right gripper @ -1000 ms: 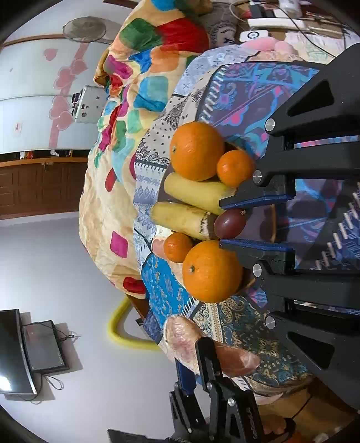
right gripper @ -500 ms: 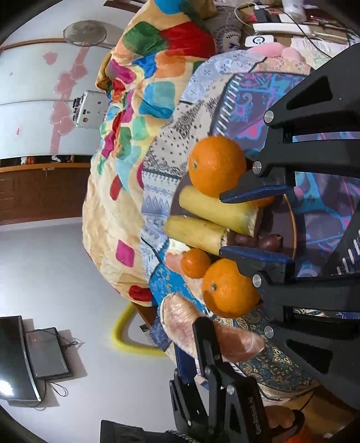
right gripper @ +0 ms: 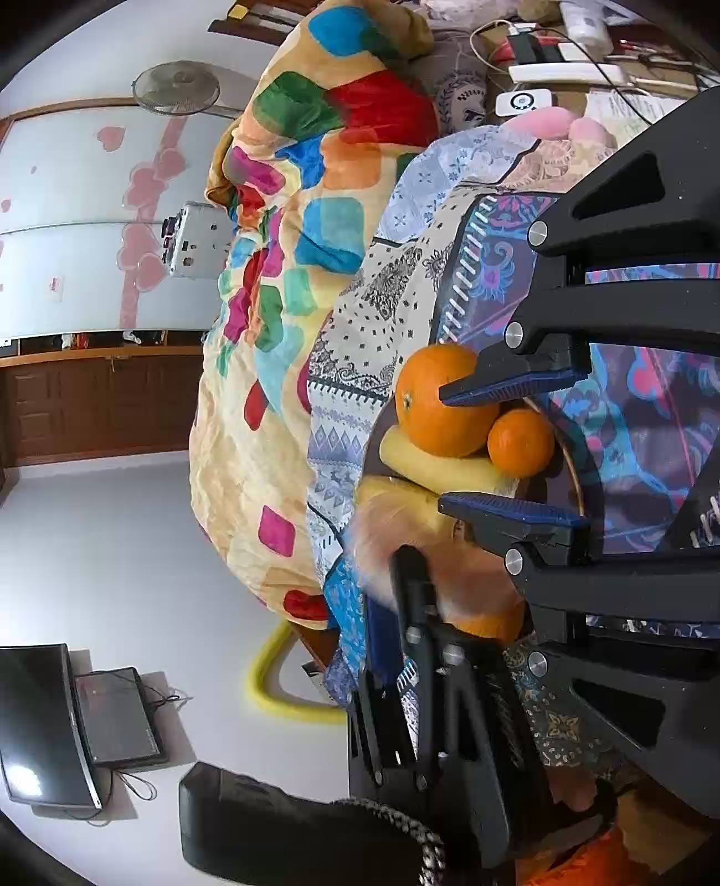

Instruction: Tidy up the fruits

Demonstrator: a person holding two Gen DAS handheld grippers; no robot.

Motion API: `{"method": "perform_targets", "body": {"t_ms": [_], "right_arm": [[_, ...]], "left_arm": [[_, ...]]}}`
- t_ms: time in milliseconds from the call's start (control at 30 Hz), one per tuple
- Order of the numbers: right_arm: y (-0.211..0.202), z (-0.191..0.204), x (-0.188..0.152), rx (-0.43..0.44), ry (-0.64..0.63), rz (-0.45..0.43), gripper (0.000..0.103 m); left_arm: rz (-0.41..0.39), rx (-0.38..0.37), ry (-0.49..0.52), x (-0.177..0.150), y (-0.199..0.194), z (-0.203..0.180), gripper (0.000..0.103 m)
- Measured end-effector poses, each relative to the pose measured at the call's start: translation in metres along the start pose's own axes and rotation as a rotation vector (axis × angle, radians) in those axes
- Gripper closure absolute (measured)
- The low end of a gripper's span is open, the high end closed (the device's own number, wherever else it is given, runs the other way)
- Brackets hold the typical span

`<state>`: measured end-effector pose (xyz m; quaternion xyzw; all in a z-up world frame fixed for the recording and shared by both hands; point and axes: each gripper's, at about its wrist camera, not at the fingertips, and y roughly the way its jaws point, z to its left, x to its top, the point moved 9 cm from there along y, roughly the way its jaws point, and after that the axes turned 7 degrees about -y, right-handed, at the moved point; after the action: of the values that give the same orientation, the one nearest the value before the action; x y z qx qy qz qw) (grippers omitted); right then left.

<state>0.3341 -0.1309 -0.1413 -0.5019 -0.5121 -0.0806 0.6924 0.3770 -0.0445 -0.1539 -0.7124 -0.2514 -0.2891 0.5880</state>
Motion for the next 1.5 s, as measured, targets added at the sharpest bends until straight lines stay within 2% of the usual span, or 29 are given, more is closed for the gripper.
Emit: {"method": "perform_targets", "body": {"t_ms": [167,400,700,733,800,933,1100,1200,1400,1500], "right_arm": [[0.003,-0.003,-0.003,0.001,0.006,0.006,0.074],[-0.005,0.001,-0.002,-0.01,-0.001,-0.003,0.074],[-0.064,0.024,0.023,-0.026,-0.003,-0.094,0.074],[-0.071,0.027,0.025,-0.026,-0.004,-0.107,0.074],[-0.091,0.036,0.03,-0.034,-0.008,-0.144,0.073],[-0.136,0.056,0.038,-0.062,-0.022,-0.241,0.064],[-0.19,0.077,0.043,-0.078,-0.011,-0.352,0.062],[-0.219,0.089,0.042,-0.098,-0.016,-0.408,0.053],[-0.252,0.111,0.036,-0.135,-0.026,-0.481,0.037],[-0.262,0.118,0.031,-0.143,-0.021,-0.506,0.028]], "left_arm": [[0.008,0.048,0.01,-0.002,0.013,0.004,0.079],[-0.011,0.038,0.011,-0.008,-0.008,0.006,0.079],[-0.132,0.063,-0.008,-0.009,-0.09,0.011,0.074],[-0.156,0.066,-0.013,-0.01,-0.105,0.011,0.072],[-0.21,0.074,-0.024,-0.012,-0.135,0.01,0.062],[-0.3,0.083,-0.03,-0.02,-0.186,0.005,0.06],[-0.413,0.09,-0.055,-0.034,-0.25,-0.001,0.048],[-0.471,0.107,-0.05,-0.041,-0.28,-0.005,0.04],[-0.563,0.143,-0.04,-0.058,-0.33,-0.013,0.031],[-0.6,0.159,-0.04,-0.066,-0.349,-0.014,0.018]]}}
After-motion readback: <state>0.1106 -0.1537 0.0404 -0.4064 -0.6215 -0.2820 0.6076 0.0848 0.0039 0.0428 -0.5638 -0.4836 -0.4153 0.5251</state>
